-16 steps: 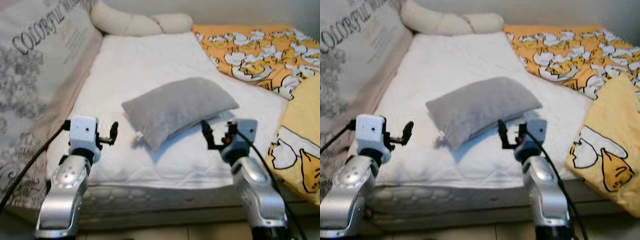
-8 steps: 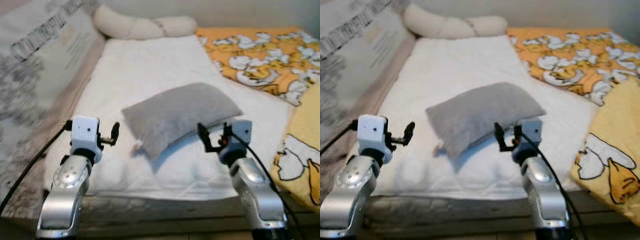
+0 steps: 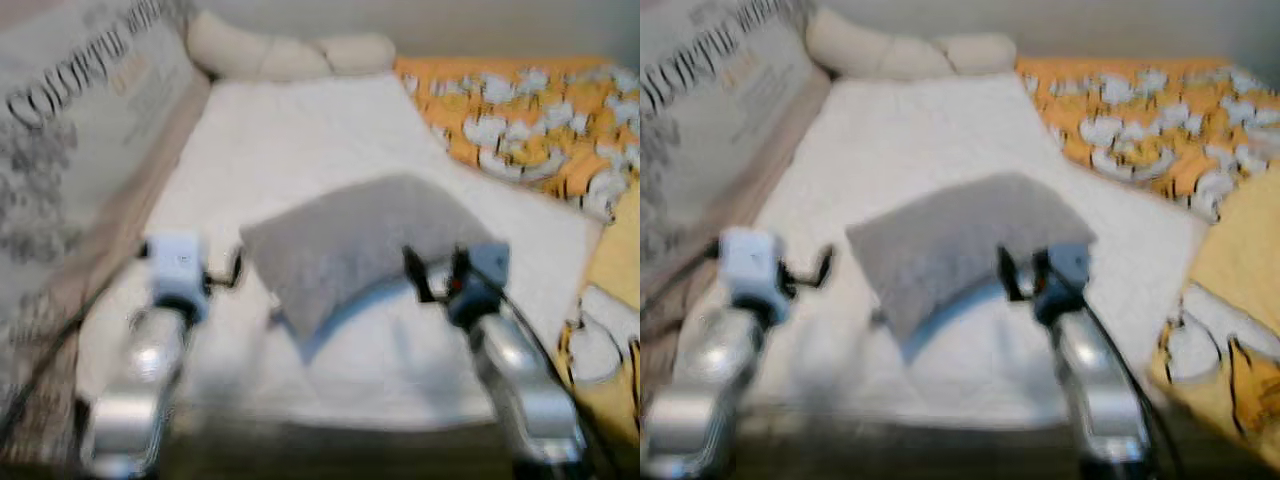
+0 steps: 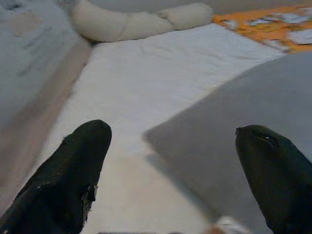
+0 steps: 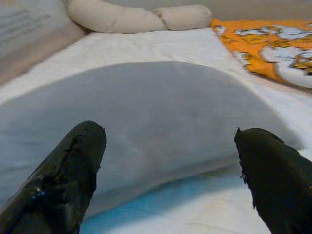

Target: Clean up the room

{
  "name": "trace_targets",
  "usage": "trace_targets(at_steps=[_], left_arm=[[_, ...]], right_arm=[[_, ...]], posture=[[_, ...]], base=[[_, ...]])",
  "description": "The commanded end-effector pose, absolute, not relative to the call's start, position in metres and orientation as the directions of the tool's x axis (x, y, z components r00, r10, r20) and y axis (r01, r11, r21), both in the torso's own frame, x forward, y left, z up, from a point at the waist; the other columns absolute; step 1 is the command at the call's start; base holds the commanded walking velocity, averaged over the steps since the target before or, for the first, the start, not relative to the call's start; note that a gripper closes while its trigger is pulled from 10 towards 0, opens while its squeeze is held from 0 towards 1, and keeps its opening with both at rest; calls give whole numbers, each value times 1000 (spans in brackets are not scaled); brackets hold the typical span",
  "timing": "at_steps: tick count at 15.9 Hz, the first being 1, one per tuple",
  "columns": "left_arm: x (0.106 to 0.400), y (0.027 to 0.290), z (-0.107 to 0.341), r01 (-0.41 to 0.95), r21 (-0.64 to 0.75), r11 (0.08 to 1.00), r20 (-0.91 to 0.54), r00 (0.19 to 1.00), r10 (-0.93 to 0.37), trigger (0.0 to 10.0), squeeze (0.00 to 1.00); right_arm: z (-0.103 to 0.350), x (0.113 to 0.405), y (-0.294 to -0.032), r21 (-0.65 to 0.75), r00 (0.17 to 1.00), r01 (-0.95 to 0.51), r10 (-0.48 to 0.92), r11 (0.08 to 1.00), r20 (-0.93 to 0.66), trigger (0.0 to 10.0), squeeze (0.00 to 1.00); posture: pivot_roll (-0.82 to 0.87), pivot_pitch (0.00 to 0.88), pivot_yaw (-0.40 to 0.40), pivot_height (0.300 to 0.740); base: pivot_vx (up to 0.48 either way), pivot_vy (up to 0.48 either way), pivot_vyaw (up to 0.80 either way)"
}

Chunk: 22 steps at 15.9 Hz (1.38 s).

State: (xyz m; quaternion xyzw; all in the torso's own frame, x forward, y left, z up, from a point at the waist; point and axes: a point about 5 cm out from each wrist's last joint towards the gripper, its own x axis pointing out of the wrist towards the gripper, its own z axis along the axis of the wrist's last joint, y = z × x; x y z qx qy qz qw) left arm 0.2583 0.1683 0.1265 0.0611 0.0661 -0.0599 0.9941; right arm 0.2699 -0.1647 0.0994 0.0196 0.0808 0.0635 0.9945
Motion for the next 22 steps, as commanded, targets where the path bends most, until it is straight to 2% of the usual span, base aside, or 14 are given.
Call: trace_targets(at_steps=[1, 5, 8, 13, 14, 17, 18, 21, 22], left_arm=[[259, 175, 131, 109, 136, 985, -125, 988, -93, 10000, 0], [259, 175, 130, 111, 139, 984, -126, 988, -93, 10000, 0], [257, 174, 129, 110, 134, 985, -130, 987, -93, 10000, 0], [248, 169, 127, 175, 150, 973, -157, 976, -151, 10000, 0], [247, 168, 127, 193, 153, 969, -162, 972, -168, 10000, 0], [243, 163, 125, 280, 167, 945, -194, 949, -247, 10000, 0], [243, 162, 124, 352, 195, 915, -223, 925, -308, 10000, 0], [241, 159, 123, 456, 209, 865, -261, 879, -400, 10000, 0], [238, 156, 125, 552, 208, 808, -294, 823, -486, 10000, 0]], right_arm=[[103, 271, -159, 65, 981, -125, 133, 990, -140, 10000, 0], [101, 271, -163, 90, 982, -103, 116, 991, -147, 10000, 0], [99, 270, -162, 101, 981, -100, 115, 990, -157, 10000, 0], [94, 263, -168, 221, 978, -69, 110, 973, -178, 10000, 0], [92, 263, -170, 235, 976, -59, 106, 970, -191, 10000, 1000], [77, 273, -177, 303, 945, 43, 59, 952, -321, 10000, 1000], [70, 282, -177, 370, 918, 88, 69, 925, -390, 10000, 1000], [63, 297, -174, 504, 889, 149, 108, 851, -445, 10000, 1000], [60, 312, -170, 588, 885, 180, 132, 788, -447, 10000, 1000]], posture=[[3, 0, 18, 740], [1, 0, 19, 740], [1, 0, 18, 740], [-5, 0, 17, 740], [-4, 0, 14, 740], [12, 0, -11, 740], [21, 0, -20, 740], [32, 0, -24, 740], [41, 0, -19, 740]], base=[[304, 0, 0], [293, 0, 0], [0, 0, 0], [0, 0, 0], [0, 0, 0], [0, 0, 0], [0, 0, 0], [0, 0, 0], [0, 0, 0]])
